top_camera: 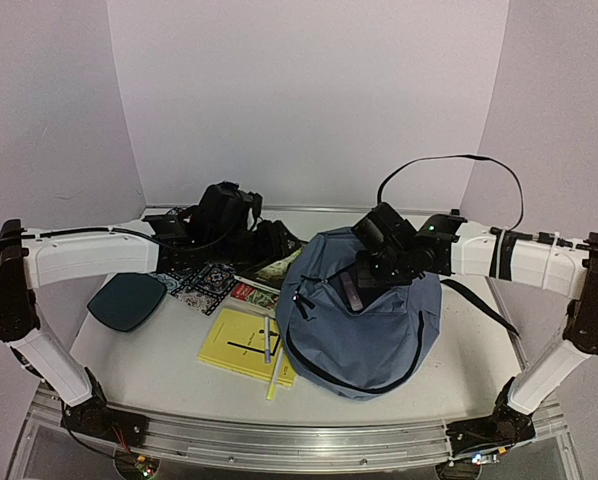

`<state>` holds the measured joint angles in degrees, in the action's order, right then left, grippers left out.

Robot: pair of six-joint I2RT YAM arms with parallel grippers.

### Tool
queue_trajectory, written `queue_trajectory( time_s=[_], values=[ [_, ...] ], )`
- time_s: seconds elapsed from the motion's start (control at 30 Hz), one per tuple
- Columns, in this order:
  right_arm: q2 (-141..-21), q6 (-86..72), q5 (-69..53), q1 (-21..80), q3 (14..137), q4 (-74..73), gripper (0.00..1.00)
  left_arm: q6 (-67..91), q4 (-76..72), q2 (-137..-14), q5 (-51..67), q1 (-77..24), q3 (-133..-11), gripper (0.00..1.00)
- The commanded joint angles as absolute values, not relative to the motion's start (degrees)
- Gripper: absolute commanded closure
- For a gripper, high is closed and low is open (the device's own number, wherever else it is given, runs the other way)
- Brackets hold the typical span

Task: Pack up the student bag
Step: Grab the pen from the book.

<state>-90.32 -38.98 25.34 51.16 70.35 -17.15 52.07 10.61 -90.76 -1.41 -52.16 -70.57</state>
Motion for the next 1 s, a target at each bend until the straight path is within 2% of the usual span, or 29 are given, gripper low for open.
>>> queue_trajectory(
  time_s=[0.0, 0.23, 0.33, 0.53, 0.73, 0.97],
  values=[
    [-90.8, -38.82, 25.78, 51.42, 72.61, -18.28, 1.0, 47.6, 25.27, -88.92, -5.93, -52.04, -69.17, 0.37],
    [-90.58, -39.4, 25.0, 51.42, 72.21, -18.28, 1.0, 49.0, 34.89, -90.33, -5.6, -52.3, -67.42, 0.43],
    [-90.36, -39.92, 24.7, 51.42, 71.77, -18.28, 1.0, 49.47, 36.32, -92.41, -3.84, -53.44, -67.17, 0.49],
    [-89.96, -40.94, 24.26, 51.42, 70.85, -18.33, 1.0, 49.59, 39.19, -100.43, -1.9, -57.29, -71.09, 0.51],
    [-89.56, -41.29, 24.02, 51.42, 70.18, -18.11, 1.0, 49.38, 39.5, -103.98, -1.44, -58.08, -72.22, 0.56],
    [-89.56, -41.35, 24.14, 51.42, 70.29, -18.01, 1.0, 48.09, 39.46, -108.39, -0.5, -58.45, -74.51, 0.58]
  ],
)
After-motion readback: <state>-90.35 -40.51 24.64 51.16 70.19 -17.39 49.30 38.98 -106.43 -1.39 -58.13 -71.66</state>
